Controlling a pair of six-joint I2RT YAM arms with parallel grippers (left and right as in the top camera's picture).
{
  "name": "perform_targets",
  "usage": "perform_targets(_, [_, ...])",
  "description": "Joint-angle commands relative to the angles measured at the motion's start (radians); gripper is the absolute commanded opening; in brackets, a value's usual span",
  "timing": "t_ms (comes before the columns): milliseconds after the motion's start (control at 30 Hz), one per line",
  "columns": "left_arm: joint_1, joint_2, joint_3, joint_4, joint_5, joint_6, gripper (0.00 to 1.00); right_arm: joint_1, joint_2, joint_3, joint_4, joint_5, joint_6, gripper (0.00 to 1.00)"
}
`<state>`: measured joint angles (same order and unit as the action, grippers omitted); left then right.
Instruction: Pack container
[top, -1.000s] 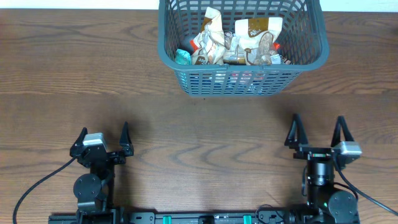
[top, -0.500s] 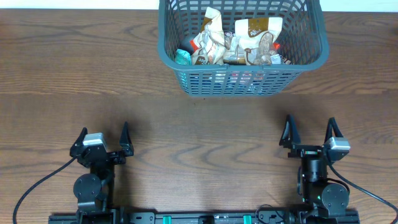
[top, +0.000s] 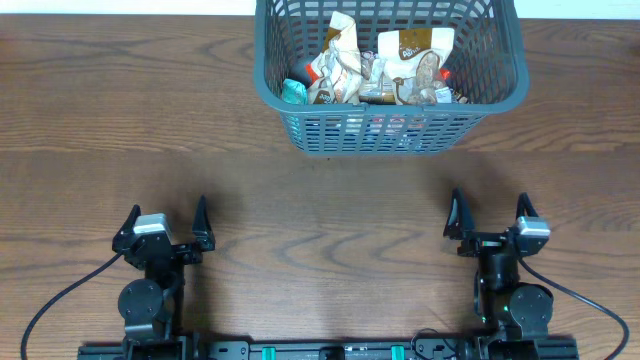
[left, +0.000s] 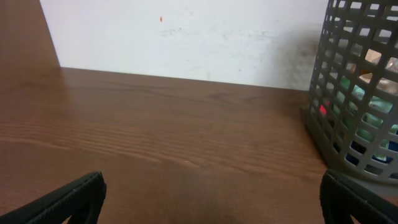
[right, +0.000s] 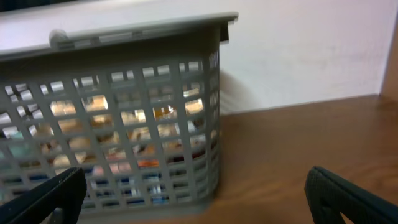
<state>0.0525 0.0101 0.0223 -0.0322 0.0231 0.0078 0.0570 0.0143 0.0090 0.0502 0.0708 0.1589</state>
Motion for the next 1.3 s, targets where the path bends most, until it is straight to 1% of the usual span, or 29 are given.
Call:
perform_targets(0, [0.002, -0.006, -0.018, -0.038, -0.01, 0.017, 0.99, 0.009, -0.009, -0.003, -0.034, -0.066, -0.064, 0.99])
perform_targets(100, [0.002, -0.006, -0.018, -0.038, -0.01, 0.017, 0.99, 0.009, -0.009, -0.003, -0.078, -0.137, -0.14, 0.99])
perform_targets(167, [0.002, -0.006, -0.018, -0.038, -0.01, 0.017, 0.99, 0.009, -0.009, -0.003, -0.119, -0.154, -0.151, 0.99])
perform_targets(367, [0.002, -0.006, -0.018, -0.038, -0.01, 0.017, 0.99, 0.009, -0.009, -0.003, -0.119, -0.15, -0.176, 0.99])
perform_targets(1267, [0.002, -0.006, -0.018, -0.038, -0.01, 0.017, 0.98, 0.009, -0.009, -0.003, -0.118, -0.15, -0.175, 0.99])
